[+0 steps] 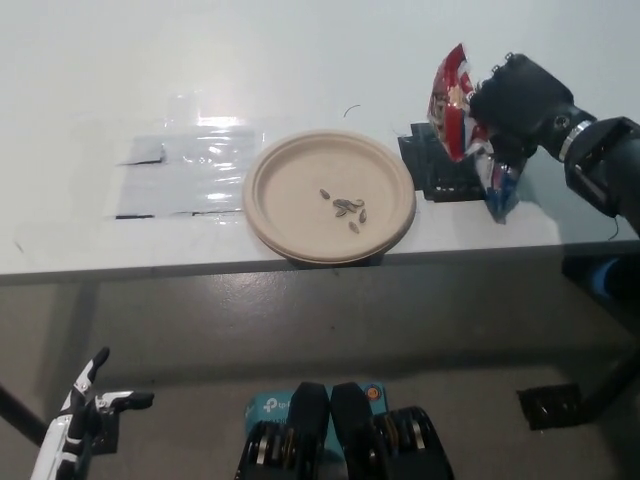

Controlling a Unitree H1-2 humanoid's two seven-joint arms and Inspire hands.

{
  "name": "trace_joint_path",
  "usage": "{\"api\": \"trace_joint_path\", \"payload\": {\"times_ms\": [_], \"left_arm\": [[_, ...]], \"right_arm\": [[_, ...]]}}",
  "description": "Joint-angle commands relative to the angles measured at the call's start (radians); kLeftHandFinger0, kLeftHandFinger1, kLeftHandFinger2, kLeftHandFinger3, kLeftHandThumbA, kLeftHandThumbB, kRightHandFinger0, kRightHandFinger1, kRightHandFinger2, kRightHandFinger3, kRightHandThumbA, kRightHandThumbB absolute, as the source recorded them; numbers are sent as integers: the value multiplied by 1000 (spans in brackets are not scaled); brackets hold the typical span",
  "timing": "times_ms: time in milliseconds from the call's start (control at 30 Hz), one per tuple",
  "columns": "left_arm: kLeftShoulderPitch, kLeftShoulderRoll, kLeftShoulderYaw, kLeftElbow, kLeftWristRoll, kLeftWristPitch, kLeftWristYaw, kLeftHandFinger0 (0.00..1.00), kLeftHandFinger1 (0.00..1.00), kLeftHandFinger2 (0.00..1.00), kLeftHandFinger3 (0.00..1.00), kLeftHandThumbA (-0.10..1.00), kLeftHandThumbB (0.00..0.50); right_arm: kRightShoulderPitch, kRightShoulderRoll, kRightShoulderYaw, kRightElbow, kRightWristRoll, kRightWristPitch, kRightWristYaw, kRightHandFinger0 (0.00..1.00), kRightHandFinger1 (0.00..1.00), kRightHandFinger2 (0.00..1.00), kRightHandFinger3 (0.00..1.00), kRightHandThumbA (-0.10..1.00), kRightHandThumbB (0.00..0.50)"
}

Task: The robot picks up a small bag of sunflower seeds on the right hand side and take it to the empty plate on the left hand side then pours some sunflower seeds on to the plate.

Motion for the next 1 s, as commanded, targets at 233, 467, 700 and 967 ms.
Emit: {"api": "trace_joint_path", "payload": {"times_ms": [233,467,700,967], "left_arm": [[11,1,13,-25,-4,-4,4,883,624,580,1000,1000,304],[13,1,10,-19,0,-12,-1,866,618,584,1000,1000,295],[12,0,10,-28,-7,3,-2,855,622,598,1000,1000,307],[0,1,7,-18,9,-24,-1,811,601,593,1000,1000,265]], "right_arm": [[-34,12,65,46,11,13,-89,0,36,403,82,-100,308],[-29,79,-135,60,236,143,441,1000,1000,1000,1000,657,500],[-40,83,-315,20,410,144,666,1000,1000,1000,1000,763,500],[35,12,-399,-372,555,273,1020,1000,1000,1000,1000,856,500]]}}
